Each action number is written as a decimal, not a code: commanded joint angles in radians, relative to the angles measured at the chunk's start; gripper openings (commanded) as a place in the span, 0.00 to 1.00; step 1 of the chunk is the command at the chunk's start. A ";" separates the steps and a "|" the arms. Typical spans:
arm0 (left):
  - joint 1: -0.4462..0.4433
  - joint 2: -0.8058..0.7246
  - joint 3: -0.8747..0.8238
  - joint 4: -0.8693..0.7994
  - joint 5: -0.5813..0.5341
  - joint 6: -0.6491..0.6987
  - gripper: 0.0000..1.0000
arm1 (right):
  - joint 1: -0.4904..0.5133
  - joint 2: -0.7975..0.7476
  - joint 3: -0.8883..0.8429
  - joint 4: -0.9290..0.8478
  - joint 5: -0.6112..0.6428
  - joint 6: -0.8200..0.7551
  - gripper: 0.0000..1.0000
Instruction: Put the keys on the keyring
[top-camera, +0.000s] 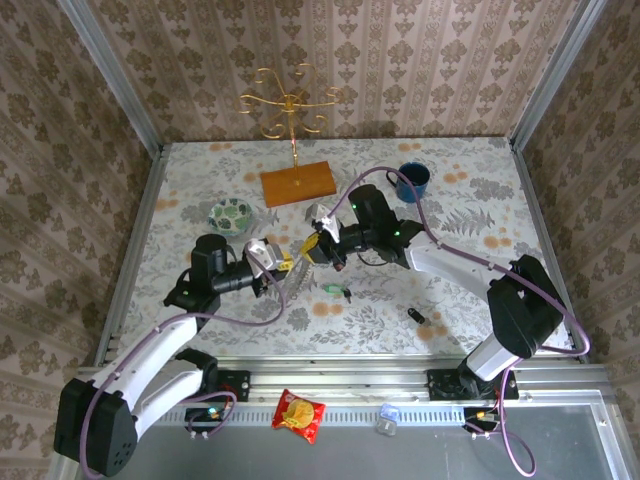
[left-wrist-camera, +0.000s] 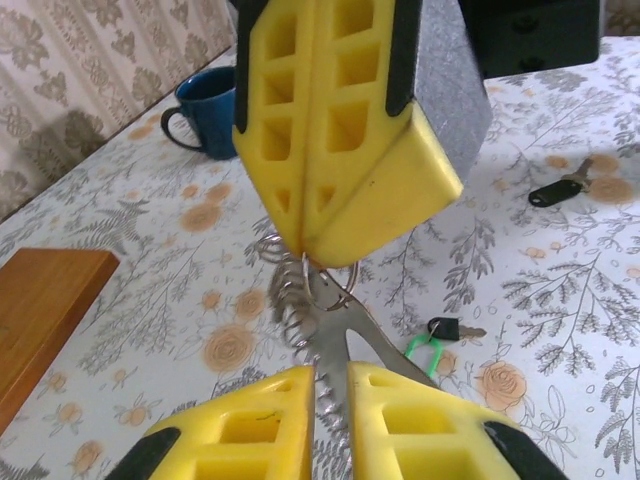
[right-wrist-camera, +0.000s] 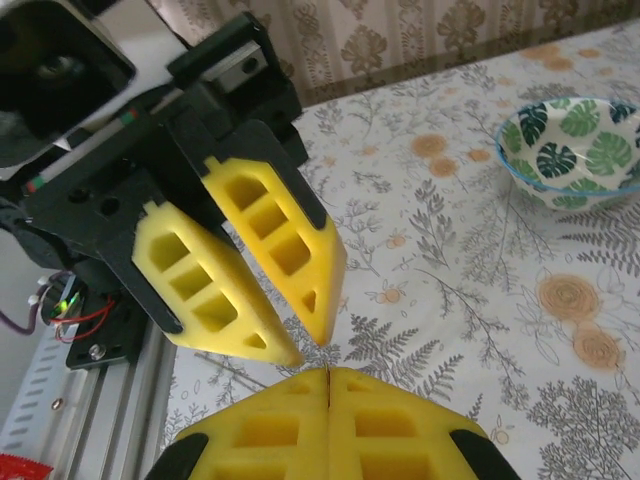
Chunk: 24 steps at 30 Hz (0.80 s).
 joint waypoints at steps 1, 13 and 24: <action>0.000 -0.011 -0.020 0.094 0.082 0.011 0.17 | -0.003 -0.052 -0.007 0.042 -0.067 -0.043 0.00; -0.010 0.016 -0.042 0.188 0.149 -0.060 0.21 | 0.021 -0.075 -0.004 0.011 -0.063 -0.080 0.00; -0.014 0.019 -0.038 0.186 0.142 -0.086 0.25 | 0.037 -0.069 0.005 -0.008 -0.081 -0.093 0.00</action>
